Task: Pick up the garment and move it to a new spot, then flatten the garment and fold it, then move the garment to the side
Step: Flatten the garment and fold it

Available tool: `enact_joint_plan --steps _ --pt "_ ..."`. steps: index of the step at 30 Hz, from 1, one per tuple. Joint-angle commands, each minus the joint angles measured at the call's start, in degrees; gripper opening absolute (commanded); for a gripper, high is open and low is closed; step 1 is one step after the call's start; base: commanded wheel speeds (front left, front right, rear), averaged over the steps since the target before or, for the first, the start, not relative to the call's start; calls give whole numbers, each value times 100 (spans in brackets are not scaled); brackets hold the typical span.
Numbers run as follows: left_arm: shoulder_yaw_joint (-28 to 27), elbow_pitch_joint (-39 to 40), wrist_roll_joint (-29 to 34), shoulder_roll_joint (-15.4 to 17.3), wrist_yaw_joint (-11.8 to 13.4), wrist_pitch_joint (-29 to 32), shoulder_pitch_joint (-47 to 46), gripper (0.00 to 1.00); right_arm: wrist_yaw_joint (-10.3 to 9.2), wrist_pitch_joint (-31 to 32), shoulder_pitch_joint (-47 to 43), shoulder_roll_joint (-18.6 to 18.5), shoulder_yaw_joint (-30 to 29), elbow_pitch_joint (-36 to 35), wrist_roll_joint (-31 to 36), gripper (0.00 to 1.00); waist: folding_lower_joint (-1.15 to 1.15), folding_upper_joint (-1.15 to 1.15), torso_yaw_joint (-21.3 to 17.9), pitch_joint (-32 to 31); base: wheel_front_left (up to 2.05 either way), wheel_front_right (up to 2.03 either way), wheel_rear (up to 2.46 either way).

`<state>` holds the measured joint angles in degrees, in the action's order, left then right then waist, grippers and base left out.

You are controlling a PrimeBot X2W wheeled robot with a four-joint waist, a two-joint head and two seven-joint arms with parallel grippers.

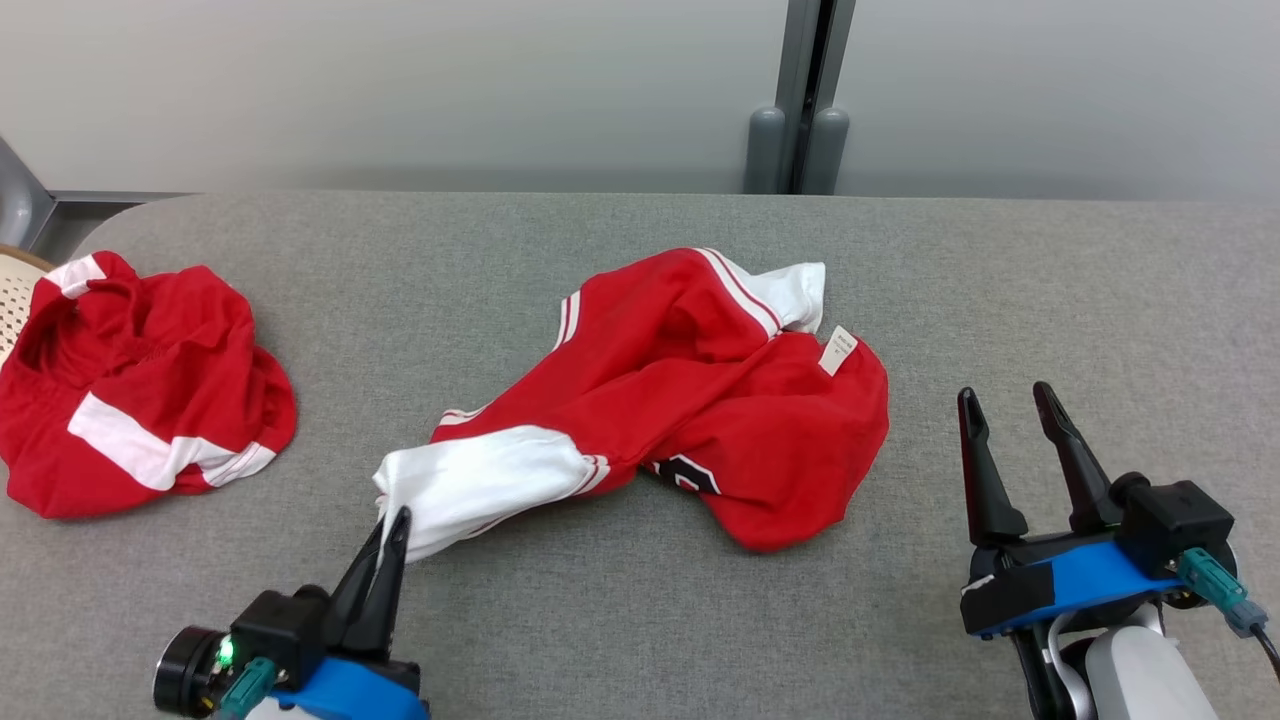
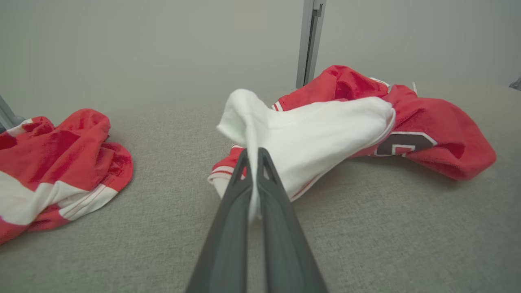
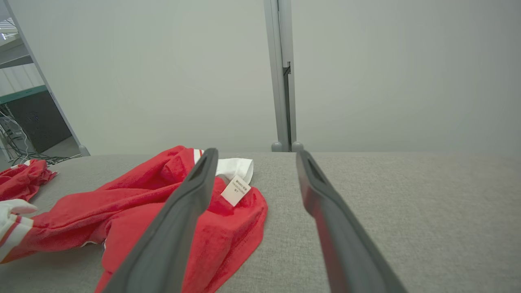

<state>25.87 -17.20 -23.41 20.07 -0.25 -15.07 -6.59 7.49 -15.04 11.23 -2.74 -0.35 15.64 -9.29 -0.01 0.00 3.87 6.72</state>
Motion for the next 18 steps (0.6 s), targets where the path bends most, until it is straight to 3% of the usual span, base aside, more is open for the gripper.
enact_joint_plan --steps 1,9,13,14,15,18 --pt "-203 102 75 -18 57 -15 214 0 1 -22 -42 -27 -16 -7 5 100 1 0 29 13 0 0 0" --pt "-1134 679 571 -290 115 -15 1162 0 1 -22 -89 -26 -75 -41 33 100 1 0 190 61 0 0 0" --pt "-1320 934 795 -477 -78 -16 1353 0 1 -22 -56 -26 -67 -10 34 100 1 0 267 62 0 0 0" --pt "-1369 988 828 -536 -127 -16 1362 24 1 -22 -45 -26 -56 1 28 100 1 0 278 58 0 0 0" --pt "-1398 1018 869 -582 -179 -15 1373 100 1 -22 -32 -26 -48 15 21 100 1 0 286 53 0 0 0" --pt "-1536 1216 966 -782 -314 -15 1316 100 1 -22 -10 -26 -16 41 -6 100 1 0 290 22 0 0 0"
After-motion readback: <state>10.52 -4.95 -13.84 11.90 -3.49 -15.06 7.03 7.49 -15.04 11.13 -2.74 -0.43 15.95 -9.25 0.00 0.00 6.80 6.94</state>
